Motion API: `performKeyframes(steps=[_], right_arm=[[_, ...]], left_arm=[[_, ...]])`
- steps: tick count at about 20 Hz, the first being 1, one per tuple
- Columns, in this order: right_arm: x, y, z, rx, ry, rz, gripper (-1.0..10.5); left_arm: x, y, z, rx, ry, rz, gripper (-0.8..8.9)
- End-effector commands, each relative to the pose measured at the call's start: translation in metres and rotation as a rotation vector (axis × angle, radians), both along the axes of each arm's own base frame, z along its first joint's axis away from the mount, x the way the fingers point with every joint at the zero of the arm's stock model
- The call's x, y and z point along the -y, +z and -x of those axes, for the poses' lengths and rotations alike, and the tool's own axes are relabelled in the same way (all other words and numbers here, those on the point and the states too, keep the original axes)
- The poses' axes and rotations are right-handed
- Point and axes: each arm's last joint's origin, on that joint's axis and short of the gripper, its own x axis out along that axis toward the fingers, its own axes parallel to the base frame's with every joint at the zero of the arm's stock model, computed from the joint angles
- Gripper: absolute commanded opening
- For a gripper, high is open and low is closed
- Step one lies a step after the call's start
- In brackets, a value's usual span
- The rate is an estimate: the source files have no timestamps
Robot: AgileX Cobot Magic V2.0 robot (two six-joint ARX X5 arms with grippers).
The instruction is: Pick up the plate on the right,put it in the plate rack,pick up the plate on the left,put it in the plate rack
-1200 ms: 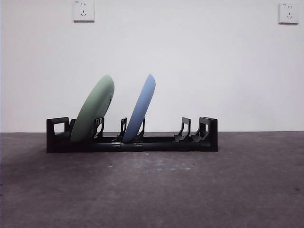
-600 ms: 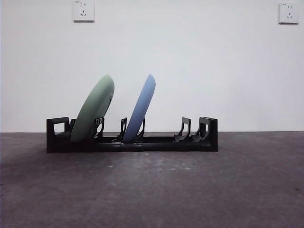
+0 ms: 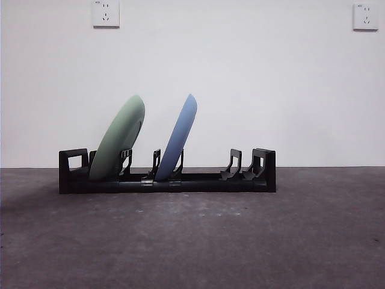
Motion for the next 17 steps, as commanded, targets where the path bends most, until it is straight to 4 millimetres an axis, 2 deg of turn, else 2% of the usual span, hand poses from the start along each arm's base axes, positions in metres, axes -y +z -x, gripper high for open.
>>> performKeyframes(steps=[1, 3, 5, 11, 13, 17], right_arm=[[-0.002, -0.003, -0.006, -0.002, -0.007, 0.0, 0.0], [-0.003, -0.004, -0.008, -0.006, -0.01, 0.005, 0.0], [-0.003, -0.004, -0.008, -0.003, -0.014, 0.009, 0.0], [-0.003, -0.004, -0.008, -0.002, -0.014, 0.009, 0.0], [-0.003, -0.004, -0.008, -0.002, -0.014, 0.009, 0.0], [-0.003, -0.004, -0.008, -0.002, -0.014, 0.009, 0.0]], left_arm=[[-0.006, -0.015, 0.011, 0.102, 0.071, -0.1, -0.04], [-0.009, -0.039, 0.013, 0.163, 0.109, -0.102, -0.04], [-0.01, -0.072, 0.011, 0.178, 0.123, -0.091, -0.04], [-0.012, -0.176, 0.003, 0.03, 0.157, 0.01, -0.04], [-0.013, -0.201, 0.003, -0.01, 0.188, 0.036, -0.04], [-0.014, -0.236, 0.005, -0.044, 0.247, 0.074, -0.04]])
